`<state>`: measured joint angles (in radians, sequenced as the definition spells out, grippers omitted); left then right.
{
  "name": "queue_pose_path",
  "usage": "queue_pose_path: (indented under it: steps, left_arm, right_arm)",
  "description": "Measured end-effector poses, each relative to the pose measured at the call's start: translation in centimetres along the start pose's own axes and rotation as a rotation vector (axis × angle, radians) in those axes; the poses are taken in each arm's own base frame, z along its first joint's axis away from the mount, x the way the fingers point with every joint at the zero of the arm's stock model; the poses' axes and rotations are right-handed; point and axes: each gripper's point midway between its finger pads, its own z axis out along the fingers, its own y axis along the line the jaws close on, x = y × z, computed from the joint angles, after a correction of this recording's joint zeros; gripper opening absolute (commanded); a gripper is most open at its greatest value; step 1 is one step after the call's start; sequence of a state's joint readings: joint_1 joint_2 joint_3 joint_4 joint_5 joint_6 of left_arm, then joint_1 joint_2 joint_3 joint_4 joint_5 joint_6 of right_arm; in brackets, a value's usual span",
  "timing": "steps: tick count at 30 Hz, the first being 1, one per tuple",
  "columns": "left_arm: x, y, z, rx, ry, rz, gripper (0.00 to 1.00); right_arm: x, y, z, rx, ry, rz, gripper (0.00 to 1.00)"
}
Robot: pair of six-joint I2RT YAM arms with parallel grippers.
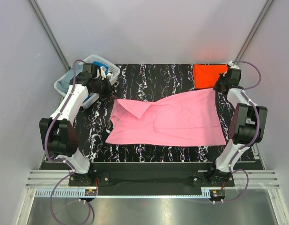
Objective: Fold and stack the t-shirts
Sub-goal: Fold the tshirt
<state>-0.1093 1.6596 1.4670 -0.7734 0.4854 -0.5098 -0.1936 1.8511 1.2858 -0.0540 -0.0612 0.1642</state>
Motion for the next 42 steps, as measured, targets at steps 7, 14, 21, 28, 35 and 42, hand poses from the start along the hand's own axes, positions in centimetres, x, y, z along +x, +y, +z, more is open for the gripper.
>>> queue_pose_path:
  steps: [7, 14, 21, 28, 35, 42]
  left_arm:
    - [2.1, 0.1, -1.8, 0.002, 0.002, 0.004, 0.00]
    - [5.0, 1.2, -2.5, -0.009, 0.027, 0.001, 0.00]
    - [7.2, 2.3, -2.8, -0.029, 0.065, -0.015, 0.00]
    - [8.5, 2.7, -3.3, -0.021, 0.056, -0.004, 0.00]
    - [12.8, 6.1, -1.5, -0.068, 0.152, -0.059, 0.00]
    - [13.9, 7.2, -0.9, -0.081, 0.172, -0.061, 0.00]
  right_arm:
    - [-0.4, -0.6, -2.9, 0.049, -0.006, 0.008, 0.00]
    - [3.1, -2.7, -4.8, 0.138, 0.056, 0.040, 0.00]
    - [6.4, -4.2, -6.5, 0.204, 0.132, 0.058, 0.00]
    - [6.9, -5.1, -7.9, 0.253, 0.123, 0.069, 0.00]
    - [11.0, -6.5, -8.5, 0.315, 0.217, 0.077, 0.00]
    - [12.1, -7.4, -8.8, 0.360, 0.239, 0.083, 0.00]
